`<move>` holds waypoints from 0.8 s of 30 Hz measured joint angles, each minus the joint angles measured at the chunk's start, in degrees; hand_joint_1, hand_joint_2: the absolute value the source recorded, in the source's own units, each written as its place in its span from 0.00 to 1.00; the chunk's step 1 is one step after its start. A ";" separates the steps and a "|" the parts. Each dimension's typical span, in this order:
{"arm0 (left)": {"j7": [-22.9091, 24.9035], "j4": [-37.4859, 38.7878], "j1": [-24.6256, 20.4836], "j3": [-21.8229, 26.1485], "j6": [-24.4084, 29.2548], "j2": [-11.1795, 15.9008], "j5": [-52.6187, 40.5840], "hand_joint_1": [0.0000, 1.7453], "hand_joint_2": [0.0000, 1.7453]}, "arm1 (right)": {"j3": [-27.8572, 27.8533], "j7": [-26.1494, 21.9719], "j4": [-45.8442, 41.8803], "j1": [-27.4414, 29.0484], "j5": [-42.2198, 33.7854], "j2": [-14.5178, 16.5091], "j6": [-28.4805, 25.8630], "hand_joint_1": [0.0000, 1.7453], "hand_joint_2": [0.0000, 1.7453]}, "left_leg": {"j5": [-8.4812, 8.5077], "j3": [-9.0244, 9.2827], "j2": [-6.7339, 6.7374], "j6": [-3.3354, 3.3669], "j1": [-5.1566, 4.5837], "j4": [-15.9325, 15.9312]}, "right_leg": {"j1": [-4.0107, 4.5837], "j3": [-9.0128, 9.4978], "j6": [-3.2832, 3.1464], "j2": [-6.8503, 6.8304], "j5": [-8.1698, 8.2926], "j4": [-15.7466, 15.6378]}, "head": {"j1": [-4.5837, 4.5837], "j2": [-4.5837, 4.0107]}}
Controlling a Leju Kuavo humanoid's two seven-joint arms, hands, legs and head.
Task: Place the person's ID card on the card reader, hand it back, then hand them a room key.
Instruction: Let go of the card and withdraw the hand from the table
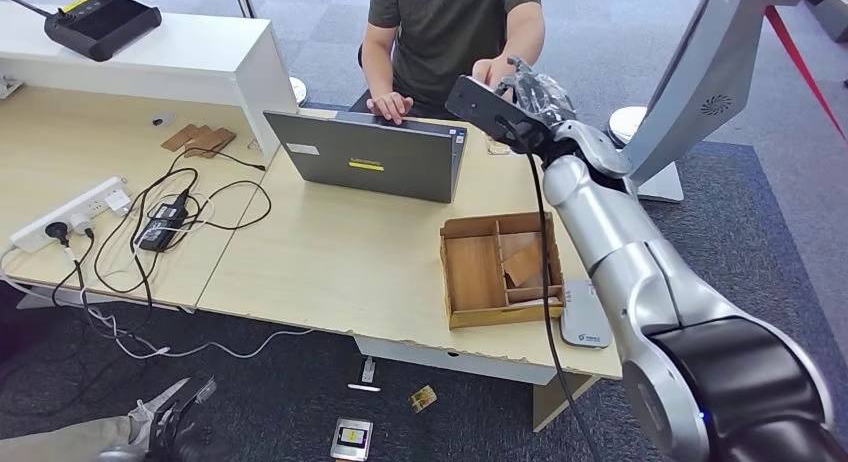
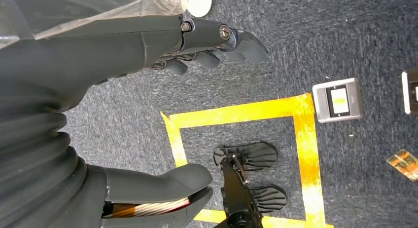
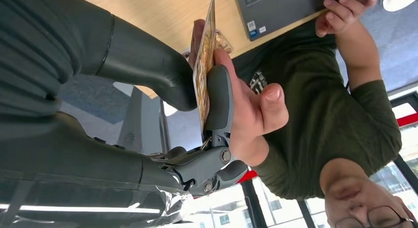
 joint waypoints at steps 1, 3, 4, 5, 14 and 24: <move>0.00 0.00 -0.05 -0.03 0.01 -0.10 -0.03 0.00 1.00 | 0.01 0.33 0.39 -0.05 0.18 0.12 0.20 1.00 1.00 | 0.00 0.00 0.00 0.00 0.00 0.00 | 0.00 0.00 0.00 0.00 0.00 0.00 | 0.00 0.00; 0.00 0.00 -0.13 -0.08 0.02 -0.28 -0.10 0.00 1.00 | 0.00 0.84 1.15 -0.12 0.45 0.27 0.57 1.00 1.00 | 0.00 0.00 0.00 0.00 0.00 0.00 | 0.00 0.00 0.00 0.00 0.00 0.00 | 0.00 0.00; 0.00 0.00 -0.14 -0.11 0.02 -0.36 -0.14 0.00 1.00 | -0.01 1.09 1.50 -0.15 0.62 0.32 0.80 1.00 1.00 | 0.00 0.00 0.00 0.00 0.00 0.00 | 0.00 0.00 0.00 0.00 0.00 0.00 | 0.00 0.00; 0.00 0.00 -0.16 -0.14 0.03 -0.42 -0.19 0.00 1.00 | -0.01 1.30 1.83 -0.19 0.78 0.35 1.08 1.00 1.00 | 0.00 0.00 0.00 0.00 0.00 0.01 | 0.00 0.00 0.00 0.00 0.00 0.00 | 0.00 0.00; 0.20 -0.01 -0.45 -0.60 0.23 -0.85 -0.38 0.00 1.00 | -0.01 2.65 4.01 -0.24 1.85 0.56 3.10 0.00 1.00 | 0.00 0.01 0.00 0.00 0.00 0.02 | 0.00 0.00 0.00 0.00 0.00 0.00 | 0.00 0.00; 0.22 -0.01 -0.54 -0.84 0.51 -0.97 -0.37 0.00 1.00 | -0.05 1.87 4.55 -0.46 1.82 0.55 0.88 0.00 1.00 | 0.00 0.01 0.01 0.00 0.00 0.03 | 0.00 0.01 0.01 0.01 0.00 0.00 | 0.00 0.00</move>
